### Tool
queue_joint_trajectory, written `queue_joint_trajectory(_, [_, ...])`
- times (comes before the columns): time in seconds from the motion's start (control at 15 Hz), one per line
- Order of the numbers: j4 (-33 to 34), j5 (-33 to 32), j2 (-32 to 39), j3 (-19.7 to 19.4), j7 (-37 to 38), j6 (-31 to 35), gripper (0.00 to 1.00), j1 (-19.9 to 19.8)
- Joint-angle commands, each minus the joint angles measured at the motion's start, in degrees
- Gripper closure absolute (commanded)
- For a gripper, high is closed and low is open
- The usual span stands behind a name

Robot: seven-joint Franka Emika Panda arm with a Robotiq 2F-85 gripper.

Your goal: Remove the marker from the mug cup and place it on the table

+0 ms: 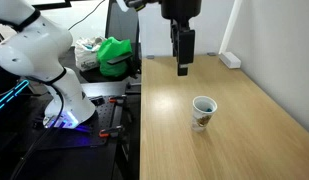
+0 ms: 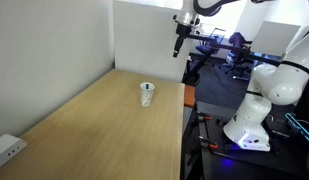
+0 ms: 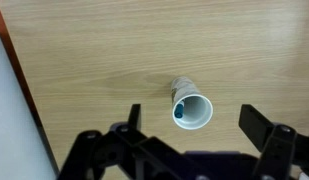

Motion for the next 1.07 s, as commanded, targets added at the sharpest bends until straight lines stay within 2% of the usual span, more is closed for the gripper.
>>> queue_joint_trajectory(0.0, [0.12, 0.34, 0.11, 0.71, -0.28, -0.14, 0.0, -0.81])
queue_joint_trajectory(0.33, [0.12, 0.34, 0.11, 0.71, -0.28, -0.14, 0.0, -0.81])
queue_joint_trajectory(0.67, [-0.21, 0.68, 1.13, 1.96, 1.05, 2.76, 0.0, -0.23])
queue_joint_trajectory(1.0, [-0.59, 0.22, 2.83, 4.56, 5.05, 8.65, 0.0, -0.09])
